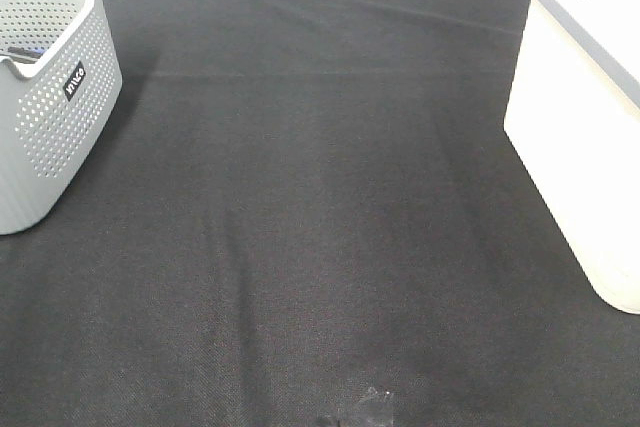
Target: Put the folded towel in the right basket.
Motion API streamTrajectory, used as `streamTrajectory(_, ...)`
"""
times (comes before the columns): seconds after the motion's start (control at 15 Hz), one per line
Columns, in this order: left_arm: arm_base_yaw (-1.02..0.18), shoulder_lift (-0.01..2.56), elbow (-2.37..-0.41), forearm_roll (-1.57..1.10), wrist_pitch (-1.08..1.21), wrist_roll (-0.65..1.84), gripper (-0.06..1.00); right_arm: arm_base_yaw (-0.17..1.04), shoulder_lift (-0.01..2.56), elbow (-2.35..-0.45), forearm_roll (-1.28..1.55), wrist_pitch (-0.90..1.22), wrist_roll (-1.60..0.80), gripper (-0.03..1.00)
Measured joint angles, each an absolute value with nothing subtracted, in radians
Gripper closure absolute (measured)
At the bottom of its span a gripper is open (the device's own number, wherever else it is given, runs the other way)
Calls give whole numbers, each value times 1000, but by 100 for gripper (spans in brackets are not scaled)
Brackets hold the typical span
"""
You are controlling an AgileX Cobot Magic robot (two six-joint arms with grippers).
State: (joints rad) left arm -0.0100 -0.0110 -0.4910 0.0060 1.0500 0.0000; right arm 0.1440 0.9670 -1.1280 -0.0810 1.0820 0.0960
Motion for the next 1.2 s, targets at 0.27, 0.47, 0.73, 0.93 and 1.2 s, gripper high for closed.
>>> streamTrajectory(0.27, -10, -11, -491, 6, 1050, 0, -5, 144, 510, -790, -80, 1050, 96, 0)
streamTrajectory(0.47, -10, -11, -491, 6, 1050, 0, -5, 144, 248, -641, -66, 1048, 96, 0)
streamTrajectory(0.73, -10, -11, -491, 6, 1050, 0, -5, 144, 14, -496, -63, 1051, 96, 0)
streamTrajectory(0.93, -10, -11, -491, 6, 1050, 0, -5, 144, -3, -459, -48, 1103, 53, 1)
streamTrajectory(1.2, -10, -11, -491, 6, 1050, 0, -5, 144, -3, -458, 0, 1103, 8, 3)
